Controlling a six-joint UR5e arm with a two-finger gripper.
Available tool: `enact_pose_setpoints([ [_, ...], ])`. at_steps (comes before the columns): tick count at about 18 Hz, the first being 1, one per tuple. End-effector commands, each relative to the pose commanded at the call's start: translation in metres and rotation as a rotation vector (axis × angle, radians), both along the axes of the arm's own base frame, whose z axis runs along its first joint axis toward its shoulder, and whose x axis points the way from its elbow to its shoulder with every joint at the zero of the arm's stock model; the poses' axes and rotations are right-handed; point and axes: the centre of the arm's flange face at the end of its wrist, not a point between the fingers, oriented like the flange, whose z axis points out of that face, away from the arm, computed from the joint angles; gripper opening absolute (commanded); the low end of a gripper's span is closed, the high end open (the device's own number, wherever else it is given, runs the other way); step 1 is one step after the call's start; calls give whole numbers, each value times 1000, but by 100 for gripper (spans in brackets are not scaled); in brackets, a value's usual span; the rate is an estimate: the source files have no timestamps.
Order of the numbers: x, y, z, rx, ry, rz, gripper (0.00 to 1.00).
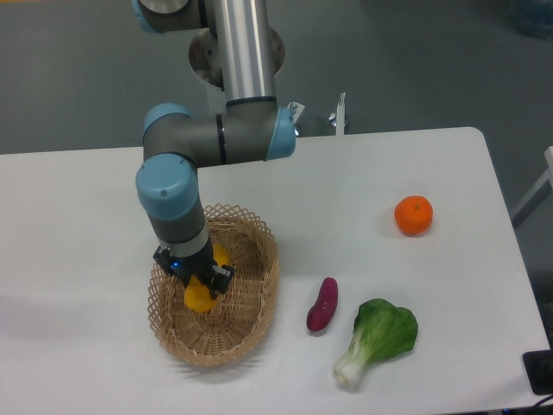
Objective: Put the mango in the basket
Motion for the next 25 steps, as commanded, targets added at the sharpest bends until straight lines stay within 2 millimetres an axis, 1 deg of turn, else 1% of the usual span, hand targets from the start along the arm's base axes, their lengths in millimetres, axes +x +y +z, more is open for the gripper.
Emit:
enact_pose_setpoints([
  [1,0,1,-2,0,0,-2,58],
  [2,0,1,-3,-2,1,-1,68],
  [3,0,1,-2,-3,2,-4,86],
  [4,0,2,1,2,5,-3,99],
  [5,-2,3,4,8,8,2,100],
  [8,-8,9,17,30,24,2,100],
  [9,-16,13,28,53,37,7,100],
  [10,-34,16,46,80,56,26,100],
  [11,-58,16,65,110,78,58,100],
  [13,-86,13,88,137,99,95,100],
  [14,-104,3,92,138,101,120,100],
  [15,-125,-10,102,143,113,138,100],
  [17,-155,-33,118,138,140,111,100],
  [19,-184,-61,133,110,154,73,100],
  [20,-197,-77,141,93,155,63,100],
  [23,-233,-118,154,52,148,30,100],
  [25,-256,-145,157,26,139,15,100],
])
